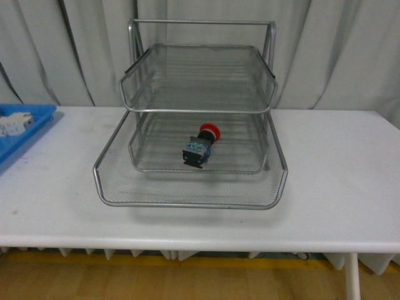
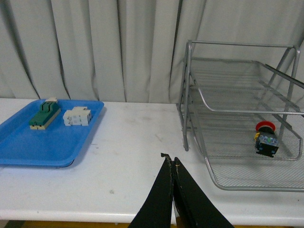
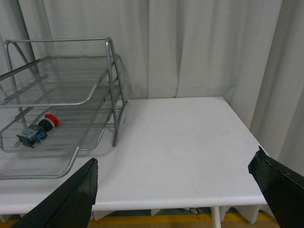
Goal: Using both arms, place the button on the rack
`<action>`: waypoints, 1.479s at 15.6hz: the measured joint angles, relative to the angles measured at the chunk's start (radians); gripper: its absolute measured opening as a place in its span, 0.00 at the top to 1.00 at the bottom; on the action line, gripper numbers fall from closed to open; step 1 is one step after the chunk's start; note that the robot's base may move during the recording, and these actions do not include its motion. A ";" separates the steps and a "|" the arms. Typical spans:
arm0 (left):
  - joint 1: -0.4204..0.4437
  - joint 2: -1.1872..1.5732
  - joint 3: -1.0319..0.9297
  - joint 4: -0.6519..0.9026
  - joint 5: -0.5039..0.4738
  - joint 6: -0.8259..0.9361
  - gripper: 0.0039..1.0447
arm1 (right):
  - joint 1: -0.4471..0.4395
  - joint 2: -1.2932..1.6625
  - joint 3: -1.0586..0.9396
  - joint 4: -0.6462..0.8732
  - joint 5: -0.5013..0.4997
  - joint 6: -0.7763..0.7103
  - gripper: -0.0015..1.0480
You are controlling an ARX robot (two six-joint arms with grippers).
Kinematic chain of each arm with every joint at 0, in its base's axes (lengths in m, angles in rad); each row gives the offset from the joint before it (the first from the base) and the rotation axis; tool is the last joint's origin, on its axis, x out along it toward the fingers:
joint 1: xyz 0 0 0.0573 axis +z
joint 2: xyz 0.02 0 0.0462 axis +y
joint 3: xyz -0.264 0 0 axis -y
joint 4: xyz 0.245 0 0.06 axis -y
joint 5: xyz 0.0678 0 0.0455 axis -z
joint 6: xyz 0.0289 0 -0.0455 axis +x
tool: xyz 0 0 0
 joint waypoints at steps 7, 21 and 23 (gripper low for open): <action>0.000 -0.188 0.000 -0.204 0.000 0.000 0.91 | 0.000 0.000 0.000 0.000 0.000 0.000 0.06; 0.000 -0.188 0.000 -0.203 0.000 0.003 0.06 | 0.151 1.347 0.595 0.607 -0.005 0.225 0.06; 0.000 -0.188 0.000 -0.203 0.000 0.003 0.06 | 0.251 1.579 0.840 0.415 -0.038 0.270 0.06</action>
